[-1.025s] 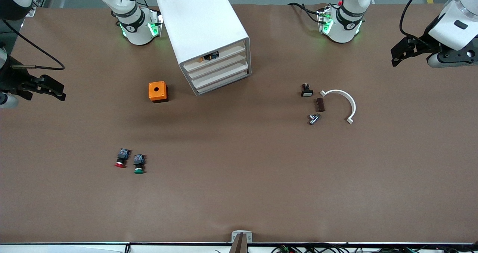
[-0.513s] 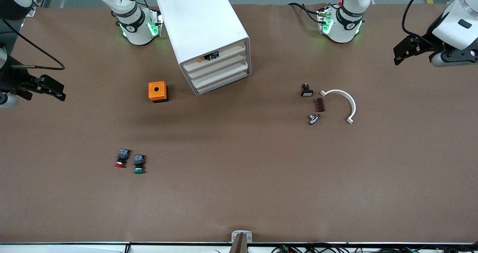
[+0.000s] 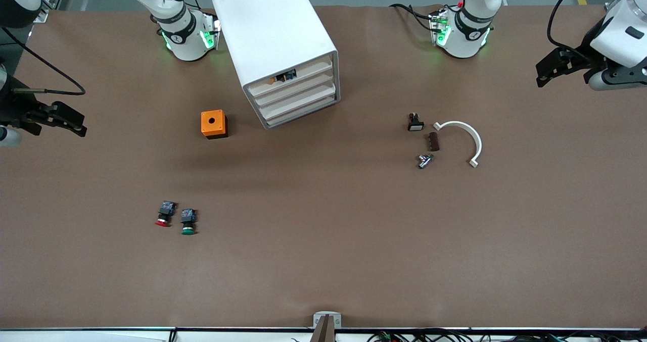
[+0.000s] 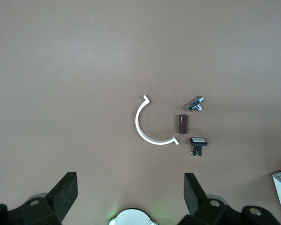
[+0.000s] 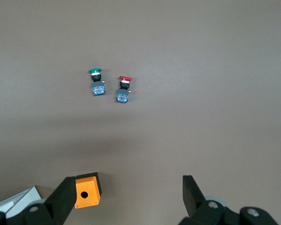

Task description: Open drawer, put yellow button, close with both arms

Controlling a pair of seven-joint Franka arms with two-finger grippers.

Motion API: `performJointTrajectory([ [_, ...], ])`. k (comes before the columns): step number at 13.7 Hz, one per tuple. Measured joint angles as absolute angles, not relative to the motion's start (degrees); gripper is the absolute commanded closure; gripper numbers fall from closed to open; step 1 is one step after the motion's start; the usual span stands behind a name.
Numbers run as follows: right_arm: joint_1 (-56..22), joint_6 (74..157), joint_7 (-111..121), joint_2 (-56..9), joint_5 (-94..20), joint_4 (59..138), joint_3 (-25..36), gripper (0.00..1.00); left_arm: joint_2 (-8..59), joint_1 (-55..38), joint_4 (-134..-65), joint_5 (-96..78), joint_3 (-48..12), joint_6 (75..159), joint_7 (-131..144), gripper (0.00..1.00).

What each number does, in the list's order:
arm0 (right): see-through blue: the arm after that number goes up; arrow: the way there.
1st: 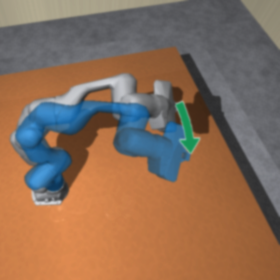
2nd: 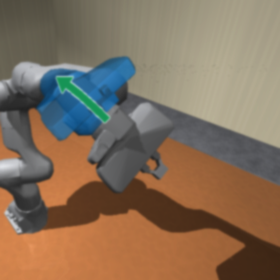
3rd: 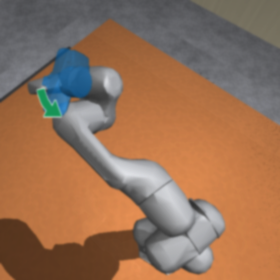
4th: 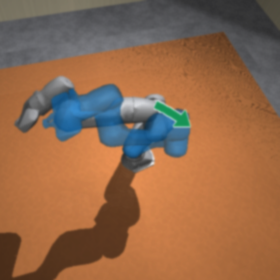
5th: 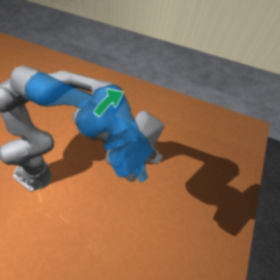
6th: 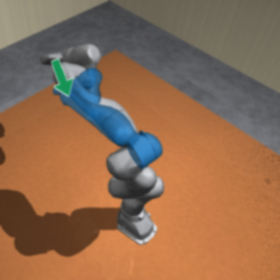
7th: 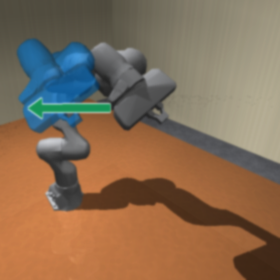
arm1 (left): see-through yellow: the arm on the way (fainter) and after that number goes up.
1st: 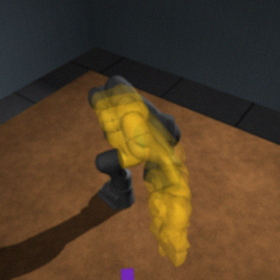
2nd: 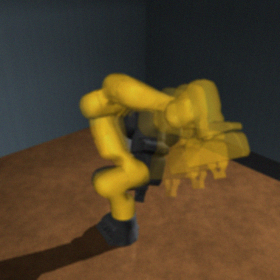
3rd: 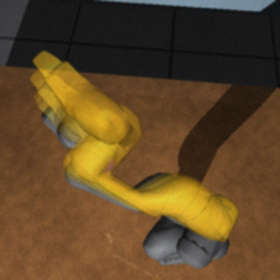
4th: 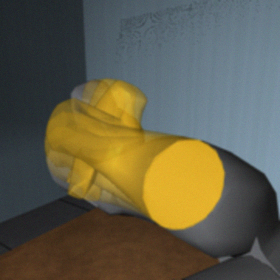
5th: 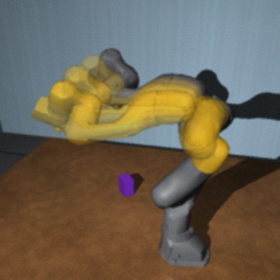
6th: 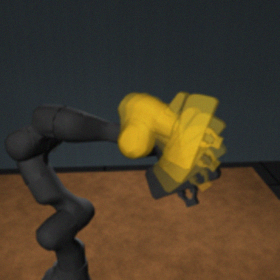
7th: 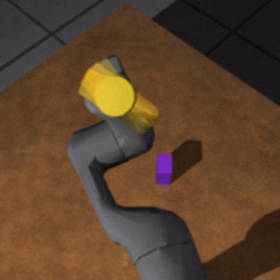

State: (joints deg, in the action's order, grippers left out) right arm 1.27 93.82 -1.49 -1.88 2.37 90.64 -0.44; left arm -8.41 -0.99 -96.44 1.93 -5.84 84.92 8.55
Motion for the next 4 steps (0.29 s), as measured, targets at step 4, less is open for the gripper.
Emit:
performJointTrajectory([
  [4, 1.4, 93.8, -1.5, -1.9, 2.4, 90.7, -0.2, 0.00, -8.4, -1.0, -95.9, 1.9, -5.8, 84.8, 8.6, 0.00],
])
